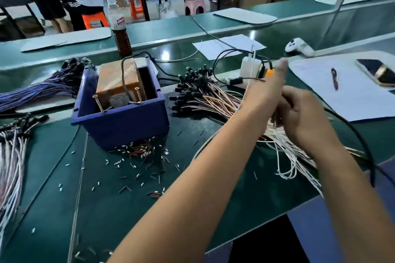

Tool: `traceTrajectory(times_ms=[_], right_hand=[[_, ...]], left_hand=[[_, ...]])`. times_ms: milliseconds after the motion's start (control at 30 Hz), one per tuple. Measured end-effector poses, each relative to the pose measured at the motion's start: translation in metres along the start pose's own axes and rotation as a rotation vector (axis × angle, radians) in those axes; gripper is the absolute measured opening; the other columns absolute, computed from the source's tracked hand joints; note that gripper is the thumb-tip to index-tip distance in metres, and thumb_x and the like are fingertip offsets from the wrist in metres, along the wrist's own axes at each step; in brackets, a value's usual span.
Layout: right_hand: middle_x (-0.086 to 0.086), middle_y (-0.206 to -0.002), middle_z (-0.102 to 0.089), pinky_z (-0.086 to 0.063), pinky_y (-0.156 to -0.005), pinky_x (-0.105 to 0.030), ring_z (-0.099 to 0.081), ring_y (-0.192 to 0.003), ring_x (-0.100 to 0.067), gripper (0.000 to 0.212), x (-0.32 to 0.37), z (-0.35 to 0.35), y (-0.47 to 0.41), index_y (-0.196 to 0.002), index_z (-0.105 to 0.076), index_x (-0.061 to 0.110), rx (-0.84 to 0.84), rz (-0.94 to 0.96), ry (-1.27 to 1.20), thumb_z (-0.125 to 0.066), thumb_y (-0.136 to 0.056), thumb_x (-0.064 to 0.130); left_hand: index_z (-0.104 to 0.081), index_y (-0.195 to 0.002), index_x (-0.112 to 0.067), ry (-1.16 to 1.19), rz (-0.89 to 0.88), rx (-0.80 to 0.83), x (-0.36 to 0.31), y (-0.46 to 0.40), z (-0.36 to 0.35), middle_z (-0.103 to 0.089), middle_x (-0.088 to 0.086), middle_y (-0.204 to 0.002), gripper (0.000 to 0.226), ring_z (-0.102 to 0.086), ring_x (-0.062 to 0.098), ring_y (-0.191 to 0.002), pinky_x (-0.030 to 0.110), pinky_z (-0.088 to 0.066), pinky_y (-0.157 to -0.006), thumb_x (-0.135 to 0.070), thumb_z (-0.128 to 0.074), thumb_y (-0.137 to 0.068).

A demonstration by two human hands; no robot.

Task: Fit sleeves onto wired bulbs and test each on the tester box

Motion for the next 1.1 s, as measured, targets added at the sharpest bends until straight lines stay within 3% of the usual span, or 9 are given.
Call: traceTrajectory(times_ms=[100,200,333,467,600,767,867,967,1100], right_hand=[[-0.004,-0.07,-0.069,-0.059,-0.055,-0.038,-0.068,-0.055,-0.017,0.031,-0.032,0.012,-0.002,-0.089,-0.067,0.018,-0.162,-0.29,-0.24,-0.044,-0.109,0.021],[0.007,-0.058,-0.06,-0.044,-0.041,-0.023,-0.054,-0.043,-0.01,0.034,-0.054,0.033,-0.003,-0.081,-0.06,0.023,-0.353,-0.519,-0.511,-0.042,-0.11,0.02],[0.006,-0.064,-0.053,-0.04,-0.059,-0.035,-0.05,-0.056,-0.02,0.035,-0.046,0.074,-0.011,-0.069,-0.064,0.045,-0.568,-0.489,-0.076,-0.04,-0.094,0.041],[-0.015,-0.085,-0.069,-0.051,-0.079,-0.045,-0.066,-0.087,-0.038,0.032,-0.037,0.053,-0.036,-0.075,-0.068,0.024,-0.333,-0.443,0.075,-0.043,-0.093,0.033],[-0.01,-0.088,-0.067,-0.039,-0.074,-0.034,-0.061,-0.088,-0.032,0.032,-0.032,-0.002,-0.055,-0.08,-0.072,0.015,0.038,-0.38,0.161,-0.051,-0.103,0.021],[0.008,-0.068,-0.06,-0.035,-0.06,-0.027,-0.055,-0.067,-0.013,0.032,0.004,-0.034,-0.078,-0.08,-0.073,0.018,-0.107,-0.173,-0.013,-0.053,-0.106,0.021],[0.0,-0.071,-0.058,-0.033,-0.065,-0.033,-0.063,-0.081,-0.03,0.026,0.018,-0.066,-0.081,-0.087,-0.071,0.01,-0.022,-0.03,0.106,-0.052,-0.103,0.015],[-0.008,-0.116,-0.067,-0.05,-0.088,-0.041,-0.062,-0.117,-0.034,0.024,0.01,-0.108,-0.067,-0.124,-0.06,0.015,0.163,-0.006,0.392,-0.045,-0.106,0.021],[-0.011,-0.148,-0.04,-0.038,-0.111,-0.05,-0.034,-0.137,-0.034,0.049,-0.005,-0.124,-0.058,-0.152,-0.036,0.017,0.359,-0.016,0.627,-0.048,-0.105,0.026]], left_hand=[[-0.078,-0.092,-0.027,-0.682,-0.338,-0.225,0.004,0.007,0.01,-0.062,0.007,-0.111,0.058,-0.045,0.031,-0.121,0.043,-0.036,-0.108,-0.079,-0.052,-0.086],[-0.079,-0.1,-0.026,-0.957,-0.419,-0.421,0.013,0.016,0.03,-0.045,0.008,-0.134,0.034,-0.031,0.031,-0.127,0.04,-0.028,-0.111,-0.054,-0.062,-0.092],[-0.075,-0.098,-0.02,-1.068,-0.357,-0.453,0.022,0.016,0.049,-0.043,0.006,-0.137,0.017,-0.033,0.032,-0.127,0.04,-0.03,-0.104,-0.029,-0.063,-0.09],[-0.069,-0.092,-0.018,-1.111,-0.318,-0.577,0.014,0.016,0.072,-0.041,0.008,-0.126,0.009,-0.035,0.033,-0.119,0.041,-0.031,-0.097,-0.023,-0.065,-0.085],[-0.052,-0.075,-0.018,-1.138,-0.266,-0.561,0.005,0.014,0.093,-0.057,0.003,-0.104,0.014,-0.04,0.03,-0.117,0.044,-0.033,-0.096,-0.019,-0.054,-0.089],[-0.076,-0.111,-0.017,-0.914,-0.42,-0.661,-0.017,0.029,0.104,-0.067,0.003,-0.11,0.027,-0.048,0.03,-0.114,0.041,-0.035,-0.095,-0.015,-0.056,-0.093],[-0.075,-0.123,-0.018,-0.761,-0.606,-0.743,-0.035,0.045,0.097,-0.069,0.002,-0.115,0.035,-0.049,0.027,-0.111,0.038,-0.038,-0.099,-0.014,-0.06,-0.091],[-0.078,-0.109,-0.012,-0.773,-0.666,-0.678,-0.033,0.048,0.084,-0.071,0.004,-0.11,0.025,-0.05,0.026,-0.108,0.036,-0.041,-0.098,-0.012,-0.063,-0.089],[-0.059,-0.107,-0.01,-0.747,-0.445,-0.353,0.001,0.023,0.076,-0.067,0.012,-0.107,0.024,-0.049,0.032,-0.11,0.041,-0.04,-0.094,-0.03,-0.049,-0.1]])
Point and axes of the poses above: each hand's wrist, its own y-axis away from the middle knuckle, its own z-axis out of the back of the hand, x = y × z, the point moved 5 cm from there along -y, towards the middle knuckle
